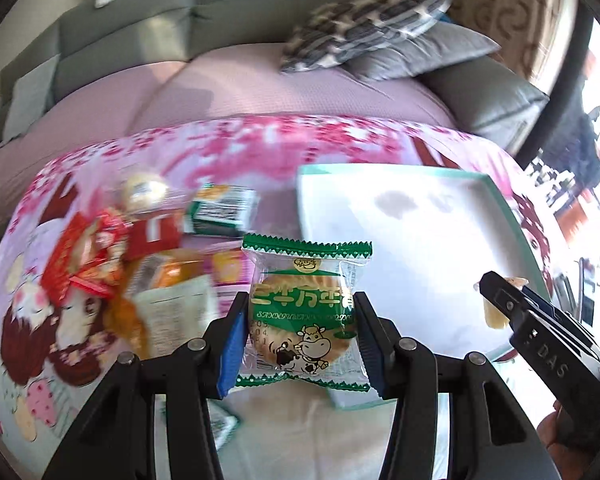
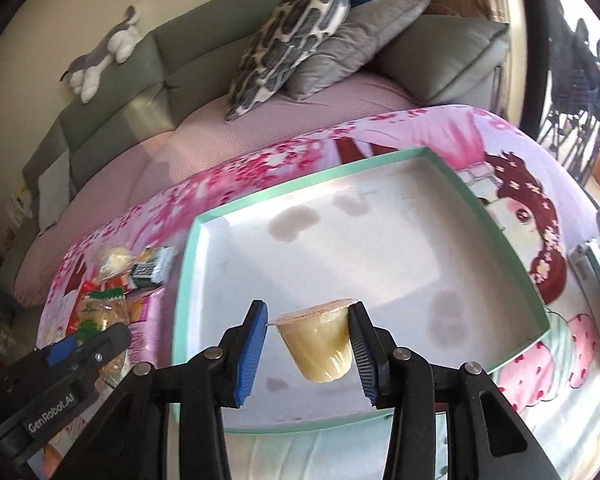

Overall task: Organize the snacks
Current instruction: 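Place the biscuit pack and pudding cup into the white tray, open both tools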

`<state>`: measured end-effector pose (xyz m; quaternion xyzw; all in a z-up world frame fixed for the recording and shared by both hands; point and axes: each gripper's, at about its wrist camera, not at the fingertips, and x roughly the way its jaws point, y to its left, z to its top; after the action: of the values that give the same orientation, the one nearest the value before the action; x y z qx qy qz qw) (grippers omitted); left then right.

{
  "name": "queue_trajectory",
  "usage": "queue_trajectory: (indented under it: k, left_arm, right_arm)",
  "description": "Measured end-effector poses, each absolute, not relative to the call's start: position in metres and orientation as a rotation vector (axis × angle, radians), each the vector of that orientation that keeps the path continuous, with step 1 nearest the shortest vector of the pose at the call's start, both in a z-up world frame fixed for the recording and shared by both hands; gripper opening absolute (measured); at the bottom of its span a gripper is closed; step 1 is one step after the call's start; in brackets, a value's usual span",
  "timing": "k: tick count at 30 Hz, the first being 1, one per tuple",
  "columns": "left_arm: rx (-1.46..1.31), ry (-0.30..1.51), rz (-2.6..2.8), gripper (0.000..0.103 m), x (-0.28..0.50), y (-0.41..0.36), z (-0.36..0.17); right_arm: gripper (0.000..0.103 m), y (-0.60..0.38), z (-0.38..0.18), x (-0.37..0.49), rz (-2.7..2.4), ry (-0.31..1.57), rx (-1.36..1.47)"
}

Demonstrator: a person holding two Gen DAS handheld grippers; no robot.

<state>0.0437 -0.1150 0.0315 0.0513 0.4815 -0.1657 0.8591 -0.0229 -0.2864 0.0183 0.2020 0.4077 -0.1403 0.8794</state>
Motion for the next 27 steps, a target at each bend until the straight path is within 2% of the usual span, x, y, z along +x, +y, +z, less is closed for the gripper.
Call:
queue_trajectory:
  k: [7,15,16,19,20,22,24,26,27]
  left_arm:
    - [0.196,1.022,-0.449,0.052,0.037,-0.170,0.011]
    - [0.229,1.043,-0.449,0.053,0.035,-0.176,-0.006]
    - [0.225,1.049,-0.445,0.055,0.036,-0.174,-0.007]
    - [0.214,1.058,-0.430,0.075,0.038,-0.167,-0.008]
    - [0.211,1.057,-0.425,0.077,0.038,-0.165,-0.007]
    - [0.209,1.056,-0.402,0.079,0.040,-0.160,-0.006]
    - [0.203,1.059,-0.370,0.083,0.043,-0.153,-0.005]
    - [0.184,1.065,-0.334,0.086,0.047,-0.143,-0.004]
    - [0.171,1.066,-0.319,0.087,0.049,-0.138,-0.003]
  right_arm:
    - [0.045,-0.314,0.004,-0.025,-0.375,0.882,0.435]
    - [0.045,-0.318,-0.018,-0.018,-0.390,0.966,0.453]
    - [0.045,-0.317,-0.018,-0.018,-0.392,0.968,0.447]
    - [0.046,-0.315,-0.018,-0.017,-0.400,0.975,0.433]
    - [0.046,-0.315,-0.018,-0.016,-0.402,0.978,0.429]
    - [0.057,-0.315,-0.018,-0.014,-0.411,0.987,0.418]
    - [0.063,-0.314,-0.019,-0.014,-0.415,0.990,0.412]
    - [0.065,-0.314,-0.018,-0.014,-0.413,0.987,0.408]
    - [0.071,-0.313,-0.017,-0.014,-0.413,0.985,0.403]
